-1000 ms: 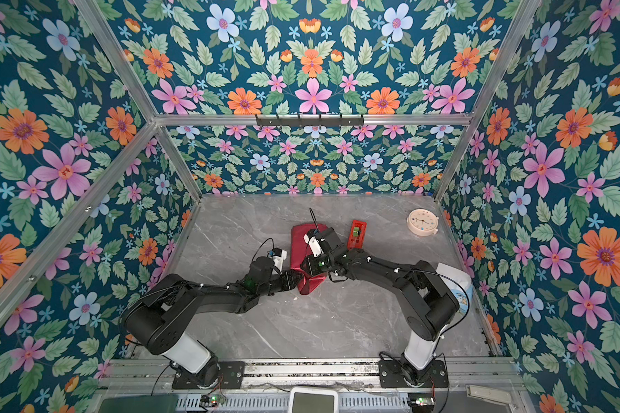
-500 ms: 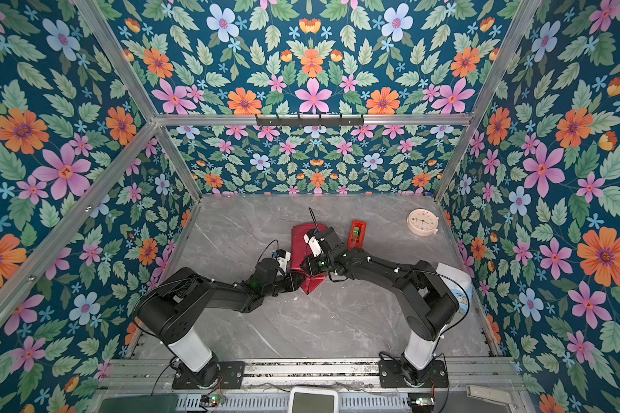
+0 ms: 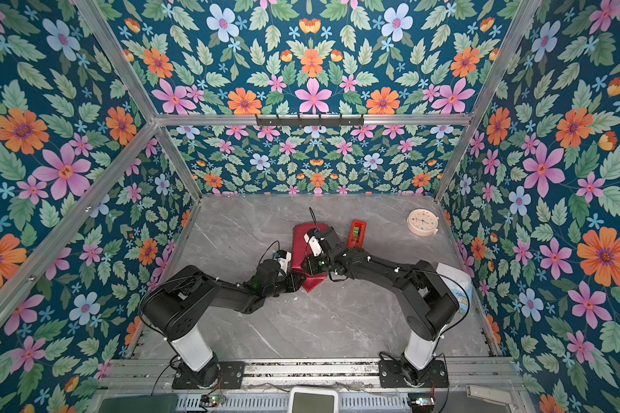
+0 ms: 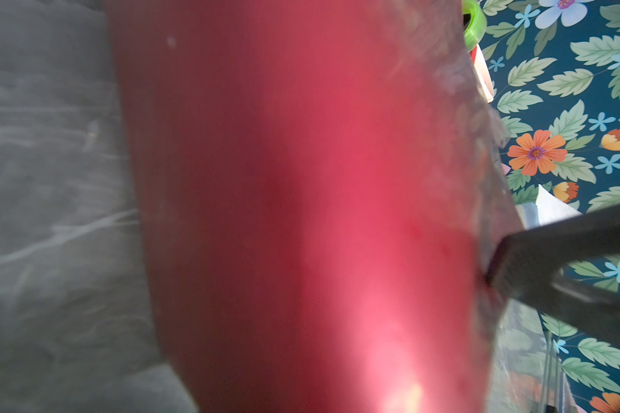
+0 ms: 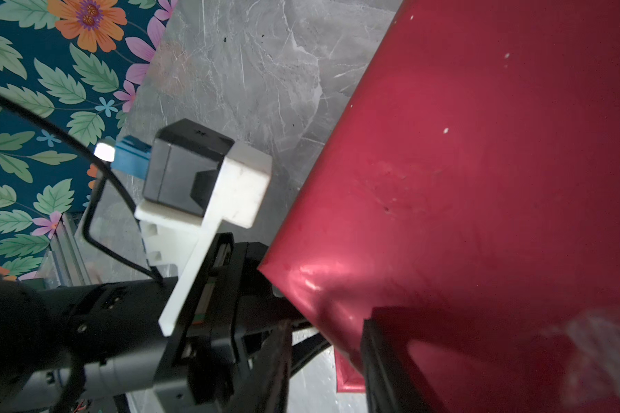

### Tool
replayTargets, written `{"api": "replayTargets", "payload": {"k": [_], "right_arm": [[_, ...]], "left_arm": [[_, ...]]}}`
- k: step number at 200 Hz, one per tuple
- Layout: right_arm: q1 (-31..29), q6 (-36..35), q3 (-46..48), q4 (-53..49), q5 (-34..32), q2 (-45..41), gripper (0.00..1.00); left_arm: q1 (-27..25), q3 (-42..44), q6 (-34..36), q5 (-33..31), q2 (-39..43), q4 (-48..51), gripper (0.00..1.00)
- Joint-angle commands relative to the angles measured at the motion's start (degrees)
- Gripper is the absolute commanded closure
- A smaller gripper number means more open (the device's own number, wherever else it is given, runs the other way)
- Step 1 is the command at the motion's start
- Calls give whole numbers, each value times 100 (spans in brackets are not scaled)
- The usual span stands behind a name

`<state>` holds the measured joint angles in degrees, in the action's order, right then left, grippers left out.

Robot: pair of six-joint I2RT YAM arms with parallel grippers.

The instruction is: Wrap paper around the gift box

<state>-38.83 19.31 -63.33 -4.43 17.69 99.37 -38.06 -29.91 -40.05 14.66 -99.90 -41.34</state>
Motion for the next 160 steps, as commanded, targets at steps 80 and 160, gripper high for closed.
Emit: {"api": "replayTargets", "payload": {"k": [80,160], "right_arm": [[323,220,-289,-10,499,89,63],[416,231,-149,-3,472,266,66]], "left_arm": [[-8,38,129,-77,30,56,69],[-160,160,191,-164,-12,-28,74]]}}
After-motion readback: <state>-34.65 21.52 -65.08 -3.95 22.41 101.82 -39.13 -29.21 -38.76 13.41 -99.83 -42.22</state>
